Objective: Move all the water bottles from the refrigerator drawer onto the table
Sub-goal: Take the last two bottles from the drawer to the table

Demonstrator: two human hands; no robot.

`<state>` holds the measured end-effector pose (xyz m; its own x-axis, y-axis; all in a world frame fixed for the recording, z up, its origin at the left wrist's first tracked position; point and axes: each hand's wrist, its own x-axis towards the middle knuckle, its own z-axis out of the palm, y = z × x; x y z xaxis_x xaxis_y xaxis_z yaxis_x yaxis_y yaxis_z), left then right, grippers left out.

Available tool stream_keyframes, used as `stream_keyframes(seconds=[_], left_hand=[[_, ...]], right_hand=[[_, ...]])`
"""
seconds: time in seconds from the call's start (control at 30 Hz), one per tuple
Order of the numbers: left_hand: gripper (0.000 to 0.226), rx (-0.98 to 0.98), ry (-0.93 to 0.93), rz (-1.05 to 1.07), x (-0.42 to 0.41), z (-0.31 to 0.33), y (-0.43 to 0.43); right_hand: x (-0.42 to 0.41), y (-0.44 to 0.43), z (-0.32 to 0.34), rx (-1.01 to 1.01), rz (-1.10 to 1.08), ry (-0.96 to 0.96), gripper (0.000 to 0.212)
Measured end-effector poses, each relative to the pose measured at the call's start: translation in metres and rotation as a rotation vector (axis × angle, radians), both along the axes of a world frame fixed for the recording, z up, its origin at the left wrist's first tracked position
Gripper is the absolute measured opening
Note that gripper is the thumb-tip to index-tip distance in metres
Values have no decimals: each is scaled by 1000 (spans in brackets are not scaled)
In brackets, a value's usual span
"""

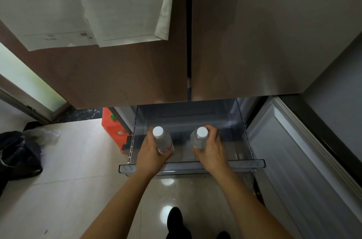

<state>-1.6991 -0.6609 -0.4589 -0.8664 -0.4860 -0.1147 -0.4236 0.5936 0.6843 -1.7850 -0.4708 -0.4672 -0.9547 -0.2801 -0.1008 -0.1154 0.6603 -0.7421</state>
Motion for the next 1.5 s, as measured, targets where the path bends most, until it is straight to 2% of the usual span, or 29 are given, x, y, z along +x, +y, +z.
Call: stream_keyframes(seconds=[0.1,0.23,0.43,0.6,0.73,0.8,0.9,0.97,1.07,1.3,1.5], left_hand=[[83,-20,27,55,-4,-1,3],[81,62,92,100,0,1,3],[83,170,357,197,11,40,5],[87,170,556,276,50,97,23],[82,119,656,391,105,125,29],[79,100,684,455,135,136,28],[83,108,700,508,179,147,22],[85,104,685,531,199,151,18],[84,81,703,592,253,159,3],[82,14,722,742,420,164,-49],[80,-75,712,951,577,167,-102]], right_hand=[[0,1,0,-31,1,-15,79],[2,6,2,-83,-9,-27,80],[9,11,36,-310,-7,45,82],[19,-4,83,-463,182,175,82],[39,-38,119,-555,481,110,80],[57,-56,135,-619,667,4,82],[97,-77,147,-699,849,-194,83],[119,-86,148,-731,897,-294,82],[165,-111,151,-735,971,-357,81],[317,-203,164,-650,1154,-264,80],[465,-291,165,-605,1311,-176,82]])
